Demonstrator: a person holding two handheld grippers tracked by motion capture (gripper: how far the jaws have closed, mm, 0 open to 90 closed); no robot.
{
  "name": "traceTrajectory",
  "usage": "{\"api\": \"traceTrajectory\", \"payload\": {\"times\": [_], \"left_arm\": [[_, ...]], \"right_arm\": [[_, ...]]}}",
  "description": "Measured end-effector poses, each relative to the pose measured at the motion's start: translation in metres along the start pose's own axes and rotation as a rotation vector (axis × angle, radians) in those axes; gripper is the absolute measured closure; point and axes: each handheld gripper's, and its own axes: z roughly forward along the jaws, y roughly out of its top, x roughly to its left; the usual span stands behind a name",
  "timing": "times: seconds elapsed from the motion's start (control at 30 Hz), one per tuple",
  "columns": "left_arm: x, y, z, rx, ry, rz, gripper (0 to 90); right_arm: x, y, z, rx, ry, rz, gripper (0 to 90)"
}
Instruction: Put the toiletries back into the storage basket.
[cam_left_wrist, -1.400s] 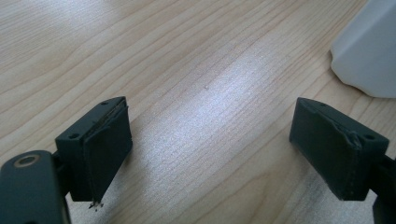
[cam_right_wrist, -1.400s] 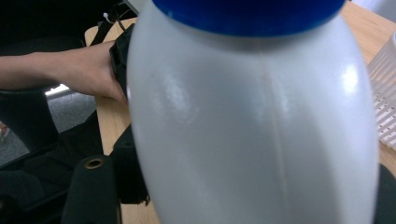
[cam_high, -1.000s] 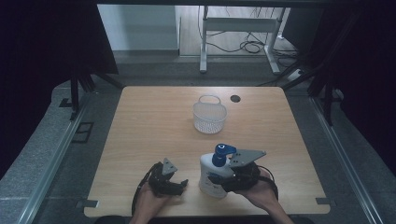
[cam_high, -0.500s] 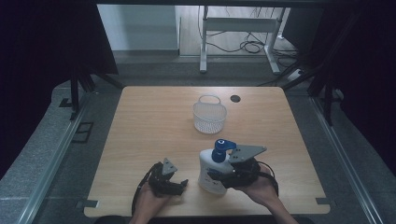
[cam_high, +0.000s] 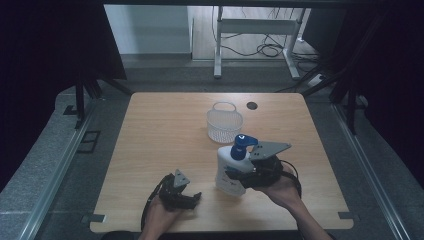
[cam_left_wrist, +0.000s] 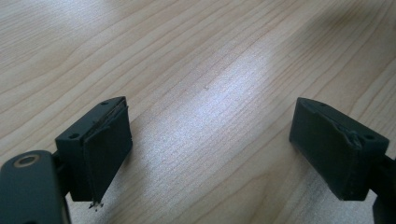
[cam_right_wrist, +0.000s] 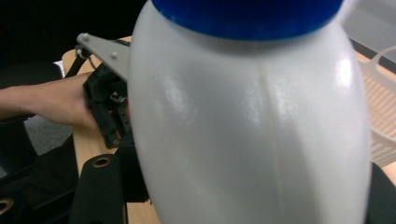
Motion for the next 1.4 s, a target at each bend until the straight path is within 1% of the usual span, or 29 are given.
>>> {"api": "traceTrajectory", "payload": {"times": [0.17, 0.27, 0.4, 0.63, 1.0, 1.4], "left_arm": [[0.0, 0.0, 0.0, -0.001, 0.0, -0.002, 12.4], [0.0, 0.0, 0.0, 0.0, -0.001, 0.004, 12.4], [0.0, 0.0, 0.0, -0.002, 0.0, 0.001, 12.4], [0.0, 0.0, 0.0, -0.002, 0.0, 0.002, 12.4], [0.0, 0.0, 0.0, -0.002, 0.0, 0.004, 12.4], [0.0, 0.001, 0.0, 0.002, -0.001, 0.011, 12.4]], "right_arm": [[-0.008, 0.007, -0.002, 0.0, -0.015, 0.001, 37.4], [-0.013, 0.011, -0.002, -0.003, -0.022, -0.003, 37.4], [-0.019, 0.017, -0.003, -0.009, -0.031, -0.013, 37.4], [-0.03, 0.03, -0.004, -0.006, -0.06, -0.028, 37.4], [-0.048, 0.042, -0.002, -0.011, -0.086, -0.003, 37.5], [-0.062, 0.056, 0.0, -0.008, -0.127, -0.006, 37.5]]}}
